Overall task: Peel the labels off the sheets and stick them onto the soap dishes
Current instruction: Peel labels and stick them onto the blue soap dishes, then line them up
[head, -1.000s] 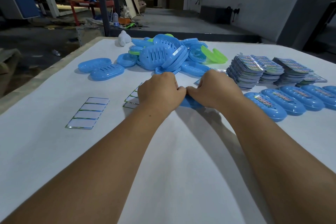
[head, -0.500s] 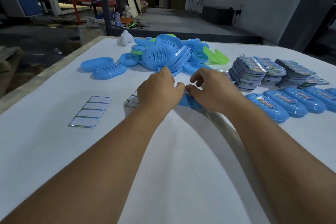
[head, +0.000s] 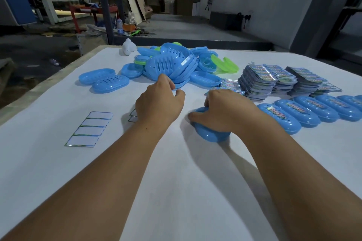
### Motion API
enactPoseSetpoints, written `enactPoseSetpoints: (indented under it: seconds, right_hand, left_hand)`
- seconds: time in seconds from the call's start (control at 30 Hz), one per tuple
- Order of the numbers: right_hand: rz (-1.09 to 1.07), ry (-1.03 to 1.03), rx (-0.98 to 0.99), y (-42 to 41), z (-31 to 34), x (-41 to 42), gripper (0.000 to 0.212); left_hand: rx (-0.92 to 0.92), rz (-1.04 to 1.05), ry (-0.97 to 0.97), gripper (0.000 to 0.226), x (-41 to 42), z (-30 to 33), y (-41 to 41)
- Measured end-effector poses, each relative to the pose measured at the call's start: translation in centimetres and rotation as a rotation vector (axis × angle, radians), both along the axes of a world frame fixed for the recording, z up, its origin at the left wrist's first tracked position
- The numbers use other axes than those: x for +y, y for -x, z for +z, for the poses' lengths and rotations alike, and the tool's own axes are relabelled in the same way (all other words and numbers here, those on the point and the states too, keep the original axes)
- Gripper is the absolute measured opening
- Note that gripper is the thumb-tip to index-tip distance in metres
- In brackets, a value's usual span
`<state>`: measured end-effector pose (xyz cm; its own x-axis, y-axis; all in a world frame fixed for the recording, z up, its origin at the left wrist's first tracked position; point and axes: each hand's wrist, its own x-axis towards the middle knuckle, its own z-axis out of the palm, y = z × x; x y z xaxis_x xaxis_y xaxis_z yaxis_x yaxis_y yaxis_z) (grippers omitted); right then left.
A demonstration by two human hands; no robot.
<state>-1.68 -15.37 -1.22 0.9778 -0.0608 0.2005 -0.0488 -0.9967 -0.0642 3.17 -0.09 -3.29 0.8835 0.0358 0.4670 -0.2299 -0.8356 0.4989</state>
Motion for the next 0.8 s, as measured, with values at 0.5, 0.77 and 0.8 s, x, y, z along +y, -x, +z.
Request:
enactPoseSetpoints:
  seconds: [0.5, 0.77, 0.8]
  right_hand:
    - [-0.120, -0.069, 0.074, 0.9, 1.6, -2.6, 0.014]
    - [-0.092, -0.100, 0.090, 1.1, 1.8, -2.5, 0.038]
    - [-0.068, -0.117, 0.080, 1.0, 1.7, -2.4, 0.036]
  left_hand:
    - [0.029, 0.012, -0.021, 0.022, 0.3, -0.5, -0.6]
    - [0.050, 0.002, -0.024, 0.018, 0.5, -0.5, -0.4]
    - [0.051, 0.001, -0.024, 0.017, 0.5, -0.6, -0.3]
